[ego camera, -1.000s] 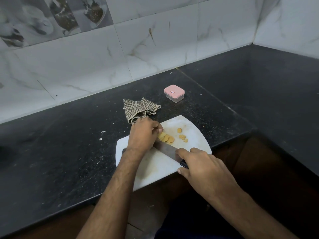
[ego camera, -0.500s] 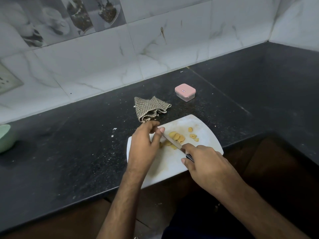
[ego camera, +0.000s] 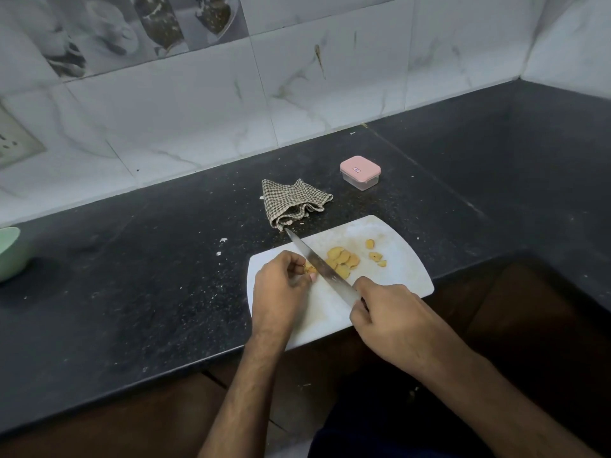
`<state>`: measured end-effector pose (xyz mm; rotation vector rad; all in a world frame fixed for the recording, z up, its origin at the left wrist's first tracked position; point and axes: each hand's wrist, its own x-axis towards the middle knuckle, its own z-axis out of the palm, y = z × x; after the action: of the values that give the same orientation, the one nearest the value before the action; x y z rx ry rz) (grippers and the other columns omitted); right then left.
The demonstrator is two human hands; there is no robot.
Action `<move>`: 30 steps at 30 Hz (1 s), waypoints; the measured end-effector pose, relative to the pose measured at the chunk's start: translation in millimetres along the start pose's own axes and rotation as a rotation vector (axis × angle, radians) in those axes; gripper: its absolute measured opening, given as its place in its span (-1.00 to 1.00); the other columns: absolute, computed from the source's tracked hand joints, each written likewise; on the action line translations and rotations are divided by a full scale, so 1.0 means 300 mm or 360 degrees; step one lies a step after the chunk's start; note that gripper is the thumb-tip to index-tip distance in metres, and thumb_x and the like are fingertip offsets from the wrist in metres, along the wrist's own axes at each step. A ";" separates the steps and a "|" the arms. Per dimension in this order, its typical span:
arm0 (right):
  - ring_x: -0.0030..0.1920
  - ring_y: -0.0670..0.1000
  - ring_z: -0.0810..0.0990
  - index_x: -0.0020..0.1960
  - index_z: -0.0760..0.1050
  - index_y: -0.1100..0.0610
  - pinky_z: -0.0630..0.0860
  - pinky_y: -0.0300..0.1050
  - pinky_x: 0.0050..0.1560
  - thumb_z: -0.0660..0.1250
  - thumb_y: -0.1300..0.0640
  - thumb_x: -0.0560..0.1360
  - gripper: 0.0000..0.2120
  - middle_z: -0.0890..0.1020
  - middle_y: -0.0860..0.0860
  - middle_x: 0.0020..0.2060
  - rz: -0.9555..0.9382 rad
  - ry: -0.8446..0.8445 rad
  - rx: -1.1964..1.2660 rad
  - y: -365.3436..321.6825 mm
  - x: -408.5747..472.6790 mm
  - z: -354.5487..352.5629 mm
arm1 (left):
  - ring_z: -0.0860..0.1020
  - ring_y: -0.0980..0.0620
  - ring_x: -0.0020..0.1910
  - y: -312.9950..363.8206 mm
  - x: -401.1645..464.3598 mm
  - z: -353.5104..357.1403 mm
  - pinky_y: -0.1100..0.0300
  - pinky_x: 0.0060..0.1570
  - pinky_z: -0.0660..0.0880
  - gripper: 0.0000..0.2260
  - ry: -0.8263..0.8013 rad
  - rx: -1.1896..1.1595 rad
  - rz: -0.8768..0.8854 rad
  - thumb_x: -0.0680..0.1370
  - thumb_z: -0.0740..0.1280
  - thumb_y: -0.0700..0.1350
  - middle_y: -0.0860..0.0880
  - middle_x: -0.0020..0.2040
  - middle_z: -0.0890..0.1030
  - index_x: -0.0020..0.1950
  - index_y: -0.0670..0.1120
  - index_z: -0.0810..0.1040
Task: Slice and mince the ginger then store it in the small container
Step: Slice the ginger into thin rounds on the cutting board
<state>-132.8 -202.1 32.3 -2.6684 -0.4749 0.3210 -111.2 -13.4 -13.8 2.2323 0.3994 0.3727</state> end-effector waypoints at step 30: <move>-0.04 0.05 0.60 0.37 0.27 -0.07 0.63 0.00 0.00 0.10 0.02 0.64 -0.70 0.59 -0.02 -0.03 -0.0075 0.0129 -0.0315 -0.065 -0.005 0.029 | 0.59 -0.07 -0.06 0.109 -0.007 -0.025 0.01 -0.06 0.55 -0.91 0.0009 0.0658 0.0024 0.58 0.43 -0.04 -0.01 -0.09 0.66 0.00 -0.03 0.67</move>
<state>-142.2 -182.7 33.1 -2.8429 -0.5695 0.1581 -110.9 -29.4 16.0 2.6375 0.4985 0.3266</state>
